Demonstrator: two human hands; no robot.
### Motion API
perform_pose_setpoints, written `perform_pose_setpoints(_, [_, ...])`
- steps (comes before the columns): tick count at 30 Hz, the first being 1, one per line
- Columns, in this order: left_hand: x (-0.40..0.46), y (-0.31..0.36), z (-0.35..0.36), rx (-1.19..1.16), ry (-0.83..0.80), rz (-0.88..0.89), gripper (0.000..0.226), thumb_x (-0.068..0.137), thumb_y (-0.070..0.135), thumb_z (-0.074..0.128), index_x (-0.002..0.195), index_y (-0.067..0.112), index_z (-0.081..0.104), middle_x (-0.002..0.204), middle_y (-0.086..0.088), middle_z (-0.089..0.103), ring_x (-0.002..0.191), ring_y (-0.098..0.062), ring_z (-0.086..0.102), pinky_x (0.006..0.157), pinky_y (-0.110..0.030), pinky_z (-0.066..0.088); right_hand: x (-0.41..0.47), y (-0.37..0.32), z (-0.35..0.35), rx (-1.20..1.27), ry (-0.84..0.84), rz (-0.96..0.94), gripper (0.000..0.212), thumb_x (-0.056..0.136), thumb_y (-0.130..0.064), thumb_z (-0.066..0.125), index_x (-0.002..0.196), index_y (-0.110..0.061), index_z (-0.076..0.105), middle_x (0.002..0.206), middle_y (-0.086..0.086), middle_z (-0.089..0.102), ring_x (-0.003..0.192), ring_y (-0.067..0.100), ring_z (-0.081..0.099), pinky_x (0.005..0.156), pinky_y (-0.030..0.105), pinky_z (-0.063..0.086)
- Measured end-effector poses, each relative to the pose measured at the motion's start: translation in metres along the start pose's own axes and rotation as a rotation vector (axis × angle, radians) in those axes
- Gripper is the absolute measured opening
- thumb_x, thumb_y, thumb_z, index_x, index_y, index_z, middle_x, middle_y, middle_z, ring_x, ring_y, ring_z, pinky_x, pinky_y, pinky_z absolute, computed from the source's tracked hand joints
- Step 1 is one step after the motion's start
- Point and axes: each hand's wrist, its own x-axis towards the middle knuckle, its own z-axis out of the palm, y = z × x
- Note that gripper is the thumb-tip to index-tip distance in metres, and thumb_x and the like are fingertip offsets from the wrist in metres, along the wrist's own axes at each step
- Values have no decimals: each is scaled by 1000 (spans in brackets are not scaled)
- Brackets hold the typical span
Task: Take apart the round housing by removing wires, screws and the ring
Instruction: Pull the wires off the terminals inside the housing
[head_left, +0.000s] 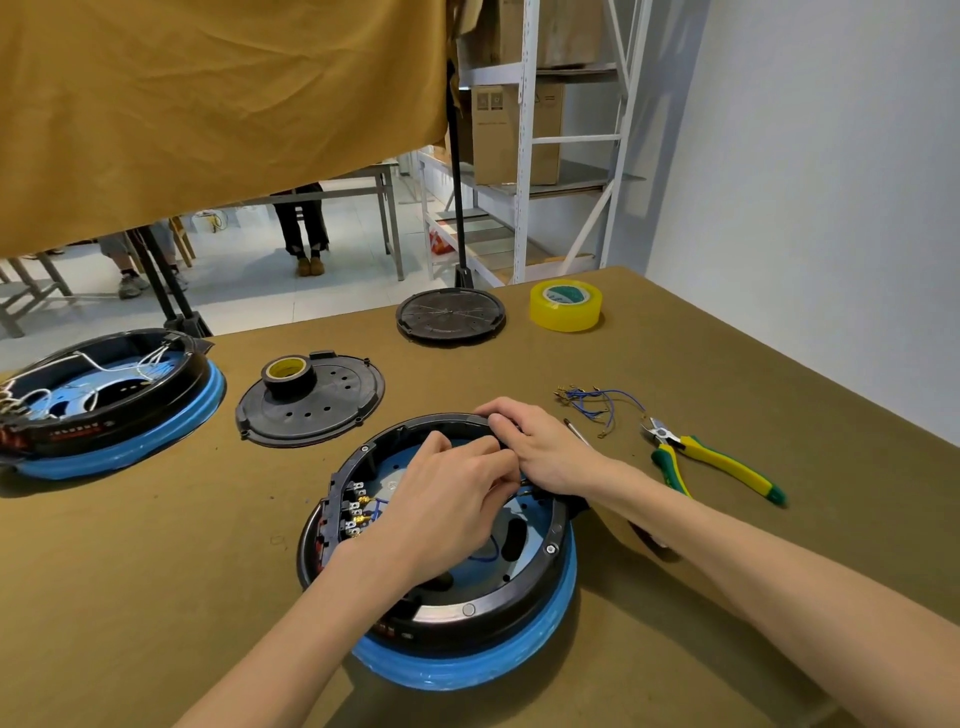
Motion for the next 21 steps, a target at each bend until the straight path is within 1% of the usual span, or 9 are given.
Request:
perform_pose_setpoints(3, [0,0,0,-8,2,-17,13,104,32,52,97,28,63,94,12,58,77,-12,48,86,-36,39,-1,0,0,11,8,0,33,111,-23,34,130,-14,60,119,4,67,111,19,61,101,42,47])
perform_pose_setpoints(8, [-2,2,-3,25,13,26,14,104,29,52,97,25,64,95,11,58,72,-14,46,80,-34,40,-1,0,1,28,6,-3,32,111,-21,34,129,-14,60,119,4,67,112,19,60,102,42,47])
perform_pose_setpoints(14, [-2,2,-1,-30,-2,-42,13,104,30,53,94,27,61,89,11,53,63,-12,37,74,-33,39,-2,1,0,52,11,-20,32,111,-18,35,130,-11,60,119,4,67,112,18,60,100,34,46])
perform_pose_setpoints(18, [-2,2,-1,5,18,-13,13,103,30,54,95,26,64,90,12,55,67,-14,42,74,-34,39,-2,0,1,63,16,-12,32,111,-20,35,129,-11,61,118,5,68,111,19,61,99,38,47])
perform_pose_setpoints(21, [-2,3,0,-28,6,-45,11,103,30,55,95,27,62,89,13,52,61,-11,37,74,-33,38,-2,1,1,64,16,-18,32,111,-20,35,128,-12,61,118,5,67,112,19,60,101,39,47])
